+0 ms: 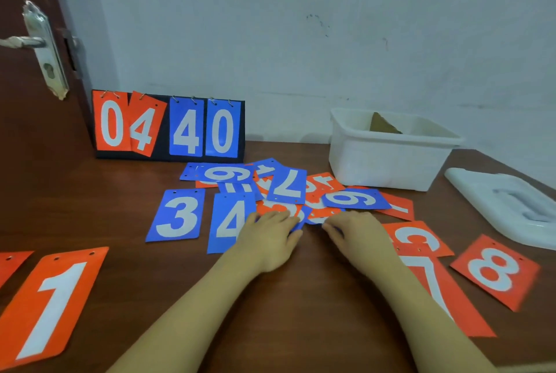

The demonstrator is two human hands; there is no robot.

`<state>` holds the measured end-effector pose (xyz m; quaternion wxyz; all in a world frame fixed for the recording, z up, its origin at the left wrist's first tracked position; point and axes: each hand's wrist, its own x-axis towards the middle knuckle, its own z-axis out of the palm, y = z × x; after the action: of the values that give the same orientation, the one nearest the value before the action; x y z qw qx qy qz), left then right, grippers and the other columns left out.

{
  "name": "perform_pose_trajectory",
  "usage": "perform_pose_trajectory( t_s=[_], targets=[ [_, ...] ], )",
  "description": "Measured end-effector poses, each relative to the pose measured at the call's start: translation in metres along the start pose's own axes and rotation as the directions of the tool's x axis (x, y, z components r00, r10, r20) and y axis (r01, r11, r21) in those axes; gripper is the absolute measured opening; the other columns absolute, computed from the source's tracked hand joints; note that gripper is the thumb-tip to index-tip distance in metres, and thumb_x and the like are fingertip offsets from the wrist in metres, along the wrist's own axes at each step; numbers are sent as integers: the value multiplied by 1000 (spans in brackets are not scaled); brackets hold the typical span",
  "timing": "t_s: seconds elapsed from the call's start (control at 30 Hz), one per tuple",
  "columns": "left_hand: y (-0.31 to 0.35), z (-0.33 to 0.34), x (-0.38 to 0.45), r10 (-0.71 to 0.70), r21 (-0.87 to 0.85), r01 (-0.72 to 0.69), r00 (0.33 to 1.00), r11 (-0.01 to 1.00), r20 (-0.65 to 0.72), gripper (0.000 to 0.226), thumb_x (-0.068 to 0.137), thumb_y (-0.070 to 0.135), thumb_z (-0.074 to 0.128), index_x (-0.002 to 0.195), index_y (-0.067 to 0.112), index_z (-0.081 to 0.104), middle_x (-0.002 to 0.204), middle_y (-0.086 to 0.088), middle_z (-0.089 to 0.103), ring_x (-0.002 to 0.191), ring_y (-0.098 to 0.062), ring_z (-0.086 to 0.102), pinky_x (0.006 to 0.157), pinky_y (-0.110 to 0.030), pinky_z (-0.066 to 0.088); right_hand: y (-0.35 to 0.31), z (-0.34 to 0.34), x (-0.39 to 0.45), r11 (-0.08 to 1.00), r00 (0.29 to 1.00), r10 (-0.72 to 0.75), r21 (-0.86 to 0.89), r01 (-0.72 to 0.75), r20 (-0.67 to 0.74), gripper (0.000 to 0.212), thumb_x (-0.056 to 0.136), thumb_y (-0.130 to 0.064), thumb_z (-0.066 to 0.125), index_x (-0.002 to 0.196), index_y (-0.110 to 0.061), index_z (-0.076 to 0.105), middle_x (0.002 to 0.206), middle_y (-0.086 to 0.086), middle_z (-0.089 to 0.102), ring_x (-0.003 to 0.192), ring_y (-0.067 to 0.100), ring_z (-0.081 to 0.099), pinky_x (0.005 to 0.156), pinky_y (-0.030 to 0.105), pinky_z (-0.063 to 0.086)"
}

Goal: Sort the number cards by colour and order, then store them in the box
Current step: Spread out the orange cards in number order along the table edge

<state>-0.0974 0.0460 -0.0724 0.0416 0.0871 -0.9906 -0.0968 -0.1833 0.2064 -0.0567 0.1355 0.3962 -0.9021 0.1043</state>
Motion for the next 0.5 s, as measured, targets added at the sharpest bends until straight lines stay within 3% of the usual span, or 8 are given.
perform_pose_trajectory(
  t_s=[0.07,0.2,0.33,0.4,0.5],
  targets=[
    [0,1,3,-7,-7,7,1000,1000,-14,48,97,45,22,142,29,29,152,4,26,140,-15,19,113,-40,9,5,-1,-2,1000,992,-2,-9,1,-129,24,95,-31,46,93,-19,66,96,-1,64,93,19,54,81,27,37],
    [3,1,7,-22,-13,22,1000,1000,-22,49,97,47,20,141,28,32,151,4,29,139,-14,22,114,-40,11,6,-7,-7,956,951,147,285,-66,-273,16,92,-21,55,96,-10,67,97,4,64,88,21,59,74,28,43],
    [5,0,6,-40,-147,9,977,989,-209,47,98,44,21,139,27,35,147,5,37,136,-10,27,112,-33,11,13,-17,-23,866,932,96,491,95,-349,4,86,-9,62,81,-10,63,82,3,64,77,17,60,72,26,51],
    [11,-5,6,-51,-279,-38,950,960,-307,48,97,45,24,141,27,31,147,6,36,136,-9,25,110,-28,10,17,-23,-30,778,899,141,608,158,-415,9,82,-4,66,78,-11,62,81,-1,63,77,10,60,71,15,48],
    [28,-14,6,29,-350,-174,924,921,-382,53,95,46,31,144,30,20,150,7,30,136,-7,20,104,-21,4,18,-30,-34,720,878,178,667,191,-444,29,77,13,57,83,-16,58,87,-6,59,78,8,56,68,11,44]
  ],
)
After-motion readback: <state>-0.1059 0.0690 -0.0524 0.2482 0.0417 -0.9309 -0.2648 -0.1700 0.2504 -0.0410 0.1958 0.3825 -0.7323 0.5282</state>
